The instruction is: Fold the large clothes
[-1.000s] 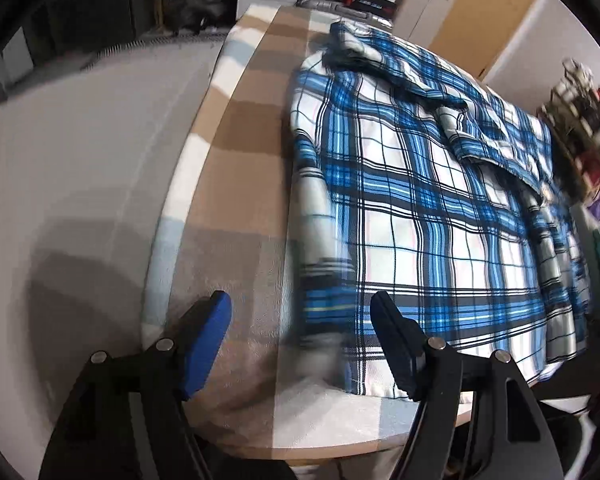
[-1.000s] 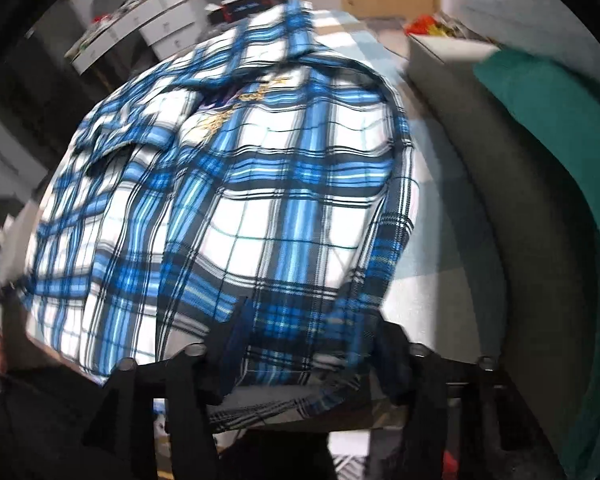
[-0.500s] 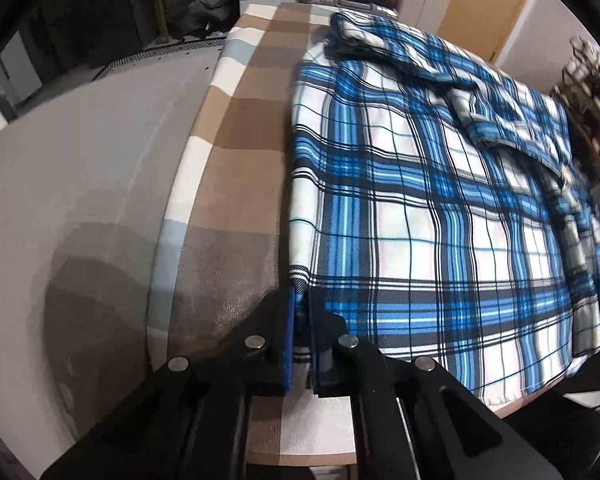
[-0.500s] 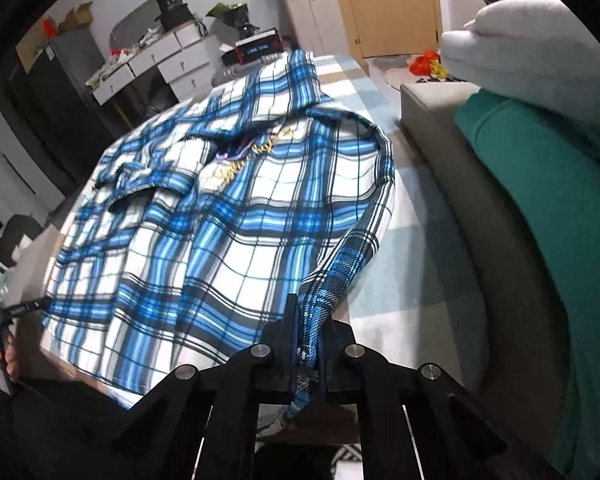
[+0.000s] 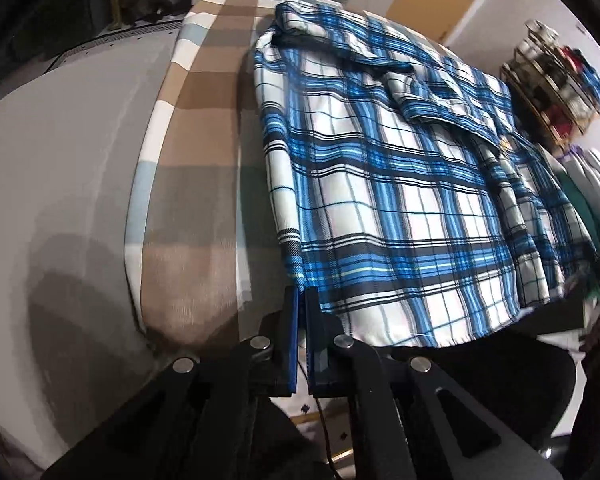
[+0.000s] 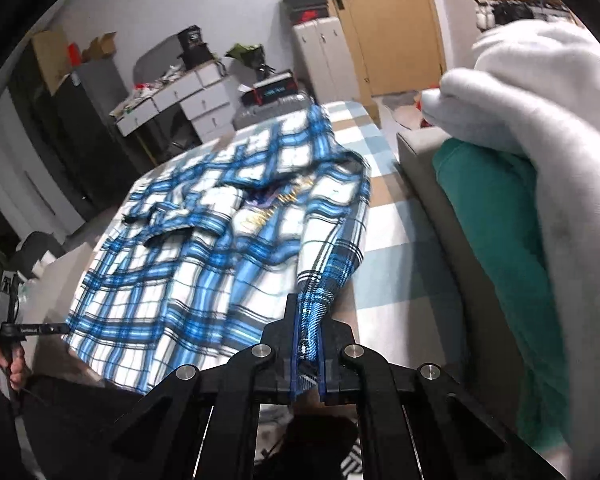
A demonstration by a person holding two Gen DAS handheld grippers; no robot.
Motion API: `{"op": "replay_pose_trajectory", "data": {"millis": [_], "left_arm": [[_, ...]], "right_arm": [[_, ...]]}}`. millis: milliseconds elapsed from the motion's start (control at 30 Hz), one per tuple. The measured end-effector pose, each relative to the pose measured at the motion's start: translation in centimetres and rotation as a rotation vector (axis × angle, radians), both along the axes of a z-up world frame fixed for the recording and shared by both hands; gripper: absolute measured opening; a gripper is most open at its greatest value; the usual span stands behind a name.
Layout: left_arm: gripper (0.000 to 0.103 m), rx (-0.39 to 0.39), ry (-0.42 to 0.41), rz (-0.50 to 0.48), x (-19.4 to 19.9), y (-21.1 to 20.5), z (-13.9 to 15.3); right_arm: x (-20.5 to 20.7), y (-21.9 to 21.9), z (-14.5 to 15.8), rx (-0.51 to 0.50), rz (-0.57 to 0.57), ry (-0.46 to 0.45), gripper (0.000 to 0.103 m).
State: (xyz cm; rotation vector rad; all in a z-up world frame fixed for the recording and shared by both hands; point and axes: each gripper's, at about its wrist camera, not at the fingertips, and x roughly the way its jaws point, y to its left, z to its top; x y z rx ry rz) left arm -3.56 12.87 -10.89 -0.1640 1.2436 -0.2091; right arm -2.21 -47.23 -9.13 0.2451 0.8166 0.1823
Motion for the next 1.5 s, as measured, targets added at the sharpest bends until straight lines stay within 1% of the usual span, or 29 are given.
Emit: {"op": "replay_pose_trajectory", "data": {"millis": [67, 167, 233, 300, 367, 400, 433, 467, 500, 533, 567, 600, 633, 700, 733, 767, 833, 867, 900, 967, 1000, 1067, 1167, 1233, 1300, 1333, 1400, 1433, 1500], "left_arm": [[0.000, -0.020, -0.007, 0.000, 0.1, 0.3, 0.5], [0.000, -0.043, -0.046, -0.023, -0.4, 0.4, 1.9], [0.000, -0.063, -0.056, -0.018, 0.7, 0.7, 2.0], [0.000, -0.044, -0.067, 0.001, 2.7, 0.9, 1.6], [0.000, -0.074, -0.009, 0.000, 4.1, 0.5, 0.4], [0.000, -0.076, 0.026, 0.000, 4.6, 0.3, -0.2], [0.005, -0.049, 0.047, 0.010, 4.8, 0.2, -0.7], [0.022, -0.032, 0.054, 0.013, 4.6, -0.2, -0.9], [0.036, -0.025, 0.059, 0.016, 4.6, -0.3, -1.2], [0.062, -0.031, 0.060, 0.031, 4.5, -0.3, -1.4], [0.070, -0.045, 0.059, 0.044, 4.3, -0.2, -1.5], [0.070, -0.058, 0.067, 0.050, 4.3, -0.1, -1.6], [0.070, -0.053, 0.082, 0.060, 4.6, 0.0, -2.0], [0.070, -0.024, 0.104, 0.073, 4.7, -0.1, -2.5], [0.069, -0.009, 0.131, 0.068, 4.6, -0.3, -3.0], [0.070, 0.002, 0.127, 0.057, 4.6, -0.5, -2.9], [0.070, 0.029, 0.133, 0.024, 4.5, -1.6, -3.0], [0.056, 0.046, 0.120, 0.011, 4.5, -2.2, -2.9], [0.047, 0.087, 0.109, -0.010, 4.5, -3.0, -2.9], [0.012, 0.157, 0.095, -0.062, 3.6, -3.6, -2.7], [0.005, 0.188, 0.091, -0.089, 3.5, -4.3, -2.7], [0.001, 0.200, 0.091, -0.114, 3.4, -4.9, -2.8], [0.001, 0.177, 0.108, -0.121, 3.5, -5.0, -2.5], [0.000, 0.120, 0.104, -0.125, 3.3, -4.4, -1.5], [0.000, -0.006, 0.104, -0.116, 3.6, -3.4, 0.2], [0.000, -0.054, 0.103, -0.118, 3.8, -2.7, 0.9], [0.000, -0.149, 0.093, -0.110, 5.0, -2.3, 2.8], [0.000, -0.180, 0.081, -0.111, 5.5, -2.4, 3.6], [0.000, -0.243, 0.053, -0.105, 7.9, -2.8, 5.7]], "right_arm": [[-0.5, -0.3, 0.8, 0.013, -0.002, -0.015, 0.006], [-0.6, -0.5, 2.0, 0.023, 0.019, -0.037, 0.006], [-0.2, -0.2, 2.1, 0.003, 0.026, -0.036, 0.006], [0.8, -0.1, 1.6, 0.004, 0.030, -0.018, 0.006], [1.4, -0.1, 1.1, 0.021, 0.024, 0.005, 0.006], [1.8, 0.0, 0.8, 0.032, 0.027, 0.018, 0.006], [1.9, 0.1, 0.6, 0.037, 0.029, 0.020, 0.006], [2.0, 0.2, 0.5, 0.042, 0.033, 0.019, 0.006], [2.0, 0.4, 0.5, 0.044, 0.037, 0.019, 0.007], [1.9, 0.4, 0.4, 0.044, 0.040, 0.018, 0.008], [1.8, 0.5, 0.4, 0.046, 0.039, 0.018, 0.008], [1.8, 0.5, 0.3, 0.053, 0.036, 0.018, 0.009], [1.8, 0.4, 0.2, 0.061, 0.036, 0.023, 0.009], [1.7, 0.4, 0.2, 0.061, 0.035, 0.028, 0.009], [1.7, 0.4, 0.2, 0.057, 0.038, 0.025, 0.009], [1.5, 0.5, 0.3, 0.055, 0.041, 0.023, 0.009], [1.4, 0.5, 0.4, 0.050, 0.045, 0.021, 0.009], [1.4, 0.6, 0.4, 0.050, 0.046, 0.019, 0.009], [1.3, 0.6, 0.4, 0.048, 0.049, 0.018, 0.009], [1.2, 0.9, 0.3, 0.034, 0.061, 0.023, 0.009], [1.1, 1.1, 0.3, 0.026, 0.066, 0.024, 0.009], [1.0, 1.3, 0.2, 0.012, 0.076, 0.023, 0.009], [0.5, 1.3, 0.3, -0.008, 0.077, 0.015, 0.009], [0.0, 0.7, 0.4, 0.006, 0.058, 0.008, 0.007], [-0.2, 0.1, 0.5, 0.024, 0.039, 0.017, 0.007], [-0.1, -0.1, 0.7, 0.028, 0.038, 0.018, 0.007], [0.8, -0.3, 1.6, 0.046, 0.039, 0.012, 0.007], [1.5, -0.3, 2.0, 0.065, 0.040, 0.013, 0.007], [3.8, 0.0, 3.7, 0.117, 0.043, 0.012, 0.007]]}}
